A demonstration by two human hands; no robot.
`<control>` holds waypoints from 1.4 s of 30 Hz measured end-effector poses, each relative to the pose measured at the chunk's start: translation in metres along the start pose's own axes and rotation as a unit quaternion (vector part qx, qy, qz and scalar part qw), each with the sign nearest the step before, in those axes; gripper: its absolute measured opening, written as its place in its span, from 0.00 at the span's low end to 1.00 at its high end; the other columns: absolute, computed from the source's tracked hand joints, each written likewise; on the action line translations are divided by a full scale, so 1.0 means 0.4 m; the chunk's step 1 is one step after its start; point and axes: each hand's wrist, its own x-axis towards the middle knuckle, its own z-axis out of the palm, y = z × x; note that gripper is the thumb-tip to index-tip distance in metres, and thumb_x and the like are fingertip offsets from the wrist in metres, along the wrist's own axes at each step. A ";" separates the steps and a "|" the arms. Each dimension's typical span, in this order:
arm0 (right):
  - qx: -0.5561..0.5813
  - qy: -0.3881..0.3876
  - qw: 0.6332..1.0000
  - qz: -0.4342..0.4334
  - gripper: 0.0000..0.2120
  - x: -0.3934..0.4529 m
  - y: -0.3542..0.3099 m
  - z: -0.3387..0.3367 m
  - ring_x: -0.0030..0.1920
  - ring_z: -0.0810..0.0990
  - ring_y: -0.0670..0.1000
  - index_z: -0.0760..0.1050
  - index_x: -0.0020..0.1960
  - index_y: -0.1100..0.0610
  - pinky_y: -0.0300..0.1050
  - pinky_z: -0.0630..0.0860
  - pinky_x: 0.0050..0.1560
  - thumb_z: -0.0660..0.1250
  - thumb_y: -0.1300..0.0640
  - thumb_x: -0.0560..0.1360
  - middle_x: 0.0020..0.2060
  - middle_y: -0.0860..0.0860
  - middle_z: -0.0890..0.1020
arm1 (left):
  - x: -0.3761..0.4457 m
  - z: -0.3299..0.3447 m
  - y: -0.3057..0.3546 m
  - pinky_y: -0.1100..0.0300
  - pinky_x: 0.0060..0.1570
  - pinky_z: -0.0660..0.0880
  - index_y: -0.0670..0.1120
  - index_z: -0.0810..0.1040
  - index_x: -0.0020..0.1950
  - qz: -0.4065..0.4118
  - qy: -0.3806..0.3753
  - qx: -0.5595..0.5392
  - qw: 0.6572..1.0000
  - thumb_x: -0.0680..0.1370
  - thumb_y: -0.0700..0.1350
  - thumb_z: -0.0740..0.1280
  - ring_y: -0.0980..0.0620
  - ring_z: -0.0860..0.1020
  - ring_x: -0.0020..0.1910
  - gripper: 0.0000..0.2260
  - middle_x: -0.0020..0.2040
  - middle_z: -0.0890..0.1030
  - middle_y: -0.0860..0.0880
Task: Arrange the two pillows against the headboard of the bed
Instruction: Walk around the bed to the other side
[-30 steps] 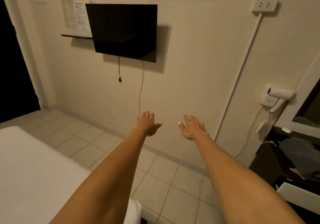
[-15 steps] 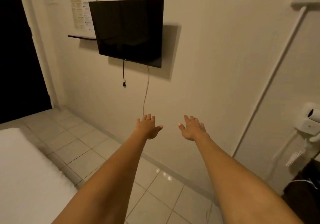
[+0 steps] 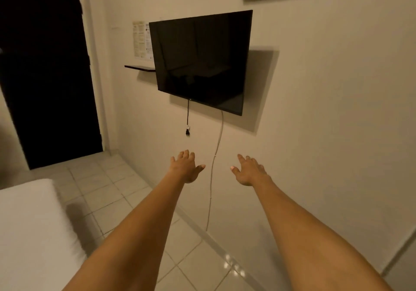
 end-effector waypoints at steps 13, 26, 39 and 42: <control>-0.008 -0.028 0.984 -0.176 0.32 0.530 -0.202 0.010 0.78 0.51 0.58 0.43 0.80 0.53 0.56 0.51 0.76 0.49 0.42 0.82 0.79 0.56 0.50 | 0.342 -0.056 -0.179 0.44 0.77 0.51 0.42 0.49 0.80 -0.176 0.021 0.007 0.984 0.82 0.61 0.49 0.44 0.48 0.80 0.33 0.81 0.48 0.43; 0.001 -0.038 0.948 -0.316 0.31 0.893 -0.526 0.008 0.77 0.54 0.58 0.45 0.80 0.53 0.57 0.55 0.74 0.49 0.42 0.82 0.78 0.57 0.54 | 0.511 -0.064 -0.470 0.42 0.77 0.48 0.42 0.48 0.80 -0.293 0.042 -0.037 0.954 0.82 0.59 0.52 0.44 0.45 0.80 0.33 0.81 0.46 0.43; 0.021 -0.032 0.936 -0.350 0.31 1.242 -1.030 0.059 0.77 0.56 0.58 0.47 0.80 0.53 0.56 0.58 0.73 0.50 0.42 0.81 0.78 0.57 0.56 | 0.778 -0.128 -0.994 0.42 0.76 0.48 0.43 0.48 0.80 -0.349 0.042 0.004 0.936 0.82 0.60 0.51 0.43 0.46 0.80 0.33 0.81 0.48 0.43; 0.031 -0.025 0.934 -0.354 0.31 1.322 -1.136 0.060 0.77 0.55 0.58 0.48 0.79 0.54 0.56 0.57 0.74 0.51 0.42 0.81 0.78 0.57 0.56 | 0.855 -0.154 -1.087 0.42 0.76 0.48 0.43 0.48 0.80 -0.346 0.046 0.007 0.937 0.82 0.60 0.51 0.43 0.47 0.80 0.33 0.81 0.48 0.43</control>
